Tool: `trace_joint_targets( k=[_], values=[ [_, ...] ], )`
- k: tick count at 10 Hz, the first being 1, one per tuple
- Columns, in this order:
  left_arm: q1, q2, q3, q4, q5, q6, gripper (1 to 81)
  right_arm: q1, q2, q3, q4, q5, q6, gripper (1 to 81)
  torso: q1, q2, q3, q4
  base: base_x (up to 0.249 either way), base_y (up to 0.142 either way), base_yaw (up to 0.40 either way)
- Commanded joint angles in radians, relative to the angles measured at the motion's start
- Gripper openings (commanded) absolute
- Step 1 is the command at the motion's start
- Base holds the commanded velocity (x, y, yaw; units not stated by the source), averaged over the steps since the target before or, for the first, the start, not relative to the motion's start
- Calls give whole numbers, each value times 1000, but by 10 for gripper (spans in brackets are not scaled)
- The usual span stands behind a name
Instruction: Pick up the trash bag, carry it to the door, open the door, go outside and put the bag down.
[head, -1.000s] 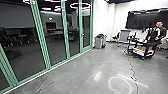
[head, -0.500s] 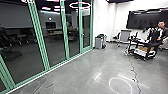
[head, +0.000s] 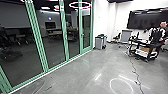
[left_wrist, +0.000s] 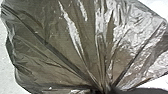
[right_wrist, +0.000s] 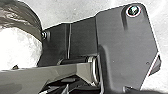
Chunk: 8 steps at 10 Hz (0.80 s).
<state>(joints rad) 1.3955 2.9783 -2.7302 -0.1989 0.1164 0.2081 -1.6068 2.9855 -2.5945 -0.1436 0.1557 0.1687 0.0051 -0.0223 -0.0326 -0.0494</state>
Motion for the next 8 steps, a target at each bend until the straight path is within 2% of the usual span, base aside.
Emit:
trace_joint_targets(
  k=[1, 6, 8],
  values=[
    [-66, -2, -3, 3, 58, 4, 10, 40, 3, 5, -14, -48, -2, 811, 0, 0, 0, 0, 163, 0, 0],
    [-66, -2, -3, 4, 58, 4, 10, 38, 3, 5, -14, -47, -2, 811, 0, 0, 0, 0, 158, 0, 0],
    [-66, -2, -3, 4, 58, 4, 10, 38, 3, 5, -14, -47, -2, 811, 0, 0, 0, 0, 156, -62, 0]
  ],
)
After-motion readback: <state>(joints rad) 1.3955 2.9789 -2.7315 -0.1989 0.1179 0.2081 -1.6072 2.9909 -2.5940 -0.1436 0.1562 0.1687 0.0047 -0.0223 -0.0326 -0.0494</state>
